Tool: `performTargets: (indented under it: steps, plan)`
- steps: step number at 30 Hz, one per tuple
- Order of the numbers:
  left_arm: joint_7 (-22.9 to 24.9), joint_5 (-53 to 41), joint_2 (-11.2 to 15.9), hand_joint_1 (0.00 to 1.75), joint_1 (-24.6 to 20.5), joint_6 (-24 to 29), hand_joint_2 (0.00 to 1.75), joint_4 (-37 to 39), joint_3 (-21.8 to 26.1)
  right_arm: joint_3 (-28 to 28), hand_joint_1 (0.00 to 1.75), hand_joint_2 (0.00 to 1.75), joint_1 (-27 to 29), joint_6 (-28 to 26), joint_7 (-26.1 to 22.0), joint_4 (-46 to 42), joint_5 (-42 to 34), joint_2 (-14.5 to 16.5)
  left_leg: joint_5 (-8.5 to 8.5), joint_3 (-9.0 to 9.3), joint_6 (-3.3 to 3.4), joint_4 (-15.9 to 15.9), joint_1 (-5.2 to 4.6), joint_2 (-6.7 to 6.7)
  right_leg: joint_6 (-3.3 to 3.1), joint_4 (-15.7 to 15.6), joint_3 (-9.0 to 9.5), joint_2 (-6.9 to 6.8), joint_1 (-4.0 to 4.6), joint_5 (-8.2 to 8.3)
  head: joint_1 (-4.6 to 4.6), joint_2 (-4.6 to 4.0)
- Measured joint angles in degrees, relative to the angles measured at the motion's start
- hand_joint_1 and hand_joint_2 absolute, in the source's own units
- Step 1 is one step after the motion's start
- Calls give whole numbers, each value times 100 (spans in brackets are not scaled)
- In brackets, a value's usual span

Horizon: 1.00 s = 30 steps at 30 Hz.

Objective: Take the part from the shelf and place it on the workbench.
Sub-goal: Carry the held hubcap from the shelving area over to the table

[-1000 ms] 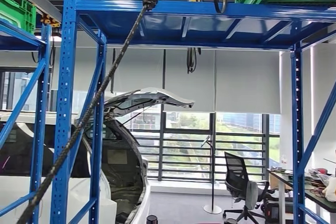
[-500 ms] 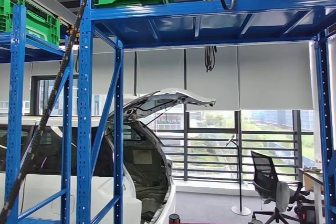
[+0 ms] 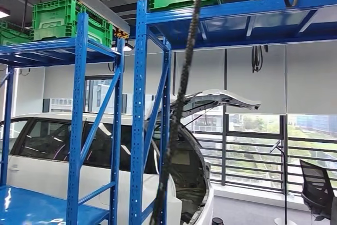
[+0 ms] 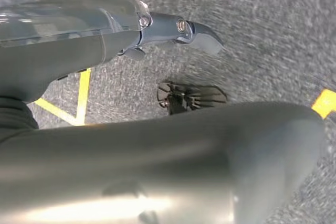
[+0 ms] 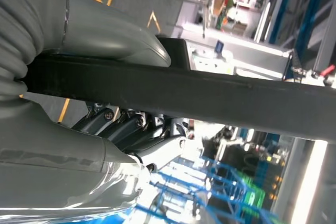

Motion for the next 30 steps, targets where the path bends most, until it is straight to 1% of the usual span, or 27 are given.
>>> performTargets:
  steps: [1, 2, 3, 4, 5, 6, 8, 9, 10, 12, 13, 14, 15, 16, 17, 18, 19, 20, 21, 22, 23, 24, 25, 27, 28, 29, 30]
  plan:
    - [40, 9, 1, 0, -13, 16, 175, 0, 17, 11, 175, 175, 1, -19, -5, 0, 21, -8, 15, -18, 23, 2, -2, -65, 12, 364, -150, 129, -8, -200, -1, 0]
    - [77, 23, 1, 0, -23, 38, 175, 0, 36, 24, 175, 175, 3, -33, -8, 4, 45, -17, 29, -34, 42, 3, -9, -132, 14, 744, -310, 186, -12, -366, -1, 0]
    - [114, 38, 3, 0, -26, 57, 175, 0, 54, 39, 175, 175, 5, -43, -8, 12, 66, -25, 40, -48, 52, 4, -18, -205, 8, 1012, -423, 205, -12, -444, -1, 0]
    - [152, 56, 7, 0, -18, 73, 175, 0, 72, 60, 175, 175, 5, -49, -8, 21, 81, -28, 51, -55, 59, 5, -29, -277, -5, 1100, -450, 214, -10, -418, -1, 0]
    - [191, 73, 10, 0, -6, 89, 175, 0, 90, 84, 175, 175, 0, -51, -8, 31, 92, -30, 61, -58, 59, 5, -39, -350, -29, 955, -372, 237, -5, -282, -1, 0]
    - [226, 85, 15, 0, 5, 106, 175, 0, 107, 110, 175, 175, -13, -53, -10, 37, 96, -30, 71, -58, 57, 6, -46, -426, -66, 621, -204, 305, 0, -72, -1, 0]
    - [274, 106, 25, 0, 10, 155, 175, 0, 140, 162, 175, 175, -58, -65, -20, 43, 93, -30, 97, -78, 38, 9, -46, -568, -155, -114, 146, 581, 4, 264, 0, 0]
    - [284, 115, 34, 0, 6, 185, 175, 0, 162, 182, 175, 175, -83, -76, -26, 47, 90, -30, 114, -100, 16, 13, -34, -633, -183, -336, 245, 684, 10, 344, 1, 0]
    - [287, 126, 49, 0, 5, 217, 175, 0, 187, 200, 175, 175, -103, -93, -34, 49, 87, -31, 134, -127, -12, 13, -16, -694, -198, -429, 280, 725, 18, 355, 1, 0]
    - [292, 146, 95, 0, 29, 278, 175, 0, 243, 231, 175, 175, -119, -148, -61, 47, 84, -31, 164, -180, -75, 15, 10, -797, -206, -505, 296, 596, 16, 372, 0, 0]
    - [300, 149, 117, 0, 50, 299, 175, 0, 263, 245, 175, 175, -112, -183, -79, 41, 85, -31, 142, -209, -102, 37, 2, -750, -219, -558, 307, 524, 2, 388, 0, 0]
    - [311, 144, 146, 0, 65, 309, 175, 0, 282, 255, 175, 175, -96, -221, -103, 31, 85, -34, 52, -268, -132, 139, -7, -638, -239, -608, 315, 447, -14, 407, 1, 0]
    - [323, 133, 183, 0, 69, 312, 175, 0, 298, 262, 175, 175, -71, -252, -127, 21, 86, -44, -102, -370, -161, 353, -9, -489, -257, -647, 316, 366, -30, 427, 2, 0]
    - [333, 121, 209, 0, 67, 310, 175, 0, 311, 266, 175, 175, -38, -276, -150, 16, 86, -58, -293, -505, -196, 663, -7, -336, -268, -657, 309, 290, -23, 436, 3, 0]
    - [338, 114, 245, 0, 61, 312, 175, 0, 326, 268, 175, 175, 2, -303, -180, 12, 87, -75, -479, -662, -232, 1033, 11, -253, -274, -655, 298, 203, -24, 439, 4, 0]
    - [342, 110, 273, 0, 60, 315, 175, 0, 339, 271, 175, 175, 51, -333, -215, 12, 93, -90, -594, -782, -264, 1339, 33, -215, -271, -653, 292, 118, -25, 438, 3, 0]
    - [347, 105, 304, 0, 68, 319, 175, 0, 350, 273, 175, 175, 107, -368, -260, 12, 106, -98, -608, -818, -297, 1476, 58, -189, -266, -650, 289, 37, -29, 434, 3, 0]
    - [353, 101, 347, 0, 85, 322, 175, 0, 360, 276, 175, 175, 161, -405, -309, 11, 125, -104, -519, -749, -331, 1396, 85, -157, -254, -644, 287, -38, -36, 427, 3, 0]
    - [358, 98, 393, 0, 102, 324, 175, 0, 366, 277, 175, 175, 205, -433, -351, 10, 145, -107, -353, -581, -364, 1115, 112, -102, -233, -631, 288, -103, -46, 415, 3, 0]
    - [360, 96, 441, 0, 113, 326, 175, 0, 370, 278, 175, 175, 236, -454, -386, 7, 167, -110, -185, -369, -397, 731, 131, 8, -200, -607, 287, -163, -51, 396, 4, 0]
    - [364, 96, 482, 0, 112, 337, 175, 0, 374, 276, 175, 175, 257, -470, -416, 1, 187, -115, -66, -188, -404, 385, 124, 116, -157, -568, 279, -214, -45, 371, 4, 0]
    - [369, 97, 516, 0, 101, 354, 175, 0, 381, 272, 175, 175, 276, -484, -445, -5, 211, -120, -7, -77, -374, 161, 109, 197, -115, -535, 271, -262, -33, 352, 3, 0]
    - [380, 97, 548, 0, 92, 377, 175, 0, 395, 265, 175, 175, 298, -496, -476, -11, 240, -123, -5, -39, -328, 63, 89, 237, -77, -510, 267, -313, -19, 337, 3, 0]
    - [414, 98, 597, 0, 107, 425, 175, 0, 440, 243, 175, 175, 348, -513, -526, -17, 292, -126, -11, -64, -203, 67, 62, 146, -24, -500, 279, -413, -20, 323, 2, 0]
    - [429, 98, 615, 0, 130, 441, 175, 0, 463, 228, 175, 175, 365, -519, -542, -18, 310, -126, -2, -71, -162, 64, 60, 93, 3, -479, 280, -377, -39, 285, 2, 0]
    - [446, 97, 630, 0, 143, 457, 175, 0, 481, 210, 175, 175, 377, -524, -555, -23, 321, -126, 10, -77, -121, 61, 61, 46, 22, -390, 252, -271, -56, 199, 2, 0]
    - [458, 96, 648, 0, 141, 472, 175, 0, 495, 188, 175, 175, 384, -528, -564, -27, 328, -128, 25, -83, -84, 55, 63, -4, 37, -187, 170, -122, -69, 52, 2, 0]
